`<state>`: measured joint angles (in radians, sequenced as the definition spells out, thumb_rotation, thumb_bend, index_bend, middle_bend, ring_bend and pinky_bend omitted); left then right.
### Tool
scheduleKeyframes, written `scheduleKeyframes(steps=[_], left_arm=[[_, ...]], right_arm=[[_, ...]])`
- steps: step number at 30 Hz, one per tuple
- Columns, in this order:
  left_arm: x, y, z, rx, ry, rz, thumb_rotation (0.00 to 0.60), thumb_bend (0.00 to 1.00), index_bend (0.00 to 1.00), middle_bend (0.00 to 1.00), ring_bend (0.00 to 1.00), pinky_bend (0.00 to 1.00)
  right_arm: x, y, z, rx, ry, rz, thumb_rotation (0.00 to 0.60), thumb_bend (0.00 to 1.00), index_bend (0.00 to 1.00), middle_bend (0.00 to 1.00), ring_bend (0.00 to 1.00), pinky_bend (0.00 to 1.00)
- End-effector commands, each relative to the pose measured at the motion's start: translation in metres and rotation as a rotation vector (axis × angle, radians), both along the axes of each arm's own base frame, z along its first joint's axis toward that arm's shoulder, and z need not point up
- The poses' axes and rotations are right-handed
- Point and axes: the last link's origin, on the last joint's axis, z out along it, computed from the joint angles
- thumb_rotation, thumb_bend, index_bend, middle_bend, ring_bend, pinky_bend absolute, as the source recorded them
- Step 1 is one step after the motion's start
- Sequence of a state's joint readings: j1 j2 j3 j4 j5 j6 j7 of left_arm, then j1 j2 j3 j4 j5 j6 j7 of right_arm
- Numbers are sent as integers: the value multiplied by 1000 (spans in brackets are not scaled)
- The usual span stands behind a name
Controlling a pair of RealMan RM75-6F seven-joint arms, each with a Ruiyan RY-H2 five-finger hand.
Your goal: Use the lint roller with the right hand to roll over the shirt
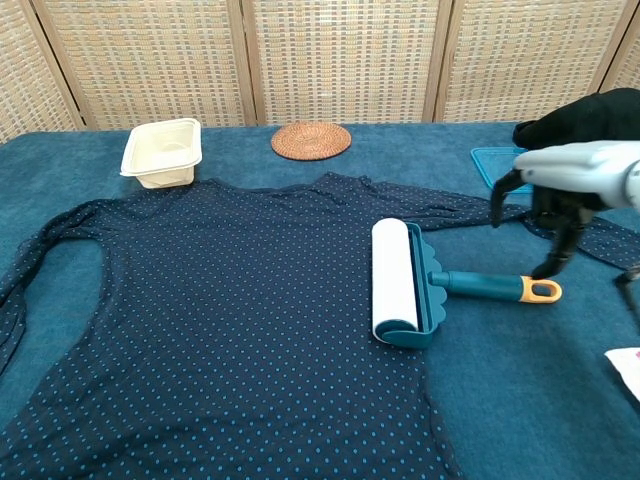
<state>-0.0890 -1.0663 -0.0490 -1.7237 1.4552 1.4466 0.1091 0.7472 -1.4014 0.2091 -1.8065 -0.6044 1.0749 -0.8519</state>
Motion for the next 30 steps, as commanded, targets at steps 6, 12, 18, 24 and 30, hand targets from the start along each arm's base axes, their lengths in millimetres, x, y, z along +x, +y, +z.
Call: scheduleKeyframes(steps=[6, 12, 18, 24, 30], left_arm=[[-2, 0, 2, 1, -7, 2, 600, 0, 0, 0, 0, 0], [-3, 1, 3, 1, -12, 4, 600, 0, 0, 0, 0, 0], [-3, 1, 3, -3, -14, 5, 600, 0, 0, 0, 0, 0], [-3, 1, 3, -3, -16, 6, 600, 0, 0, 0, 0, 0], [-4, 2, 3, -5, -14, 10, 600, 0, 0, 0, 0, 0]], right_arm=[[20, -1, -37, -5, 66, 7, 600, 359, 414, 1000, 1000, 1000], [21, 3, -49, 5, 99, 12, 600, 368, 416, 1000, 1000, 1000], [18, 3, -56, -7, 132, 37, 600, 375, 430, 1000, 1000, 1000], [12, 3, -65, -11, 159, 41, 600, 381, 441, 1000, 1000, 1000], [6, 1, -72, -14, 166, 33, 600, 384, 448, 1000, 1000, 1000]])
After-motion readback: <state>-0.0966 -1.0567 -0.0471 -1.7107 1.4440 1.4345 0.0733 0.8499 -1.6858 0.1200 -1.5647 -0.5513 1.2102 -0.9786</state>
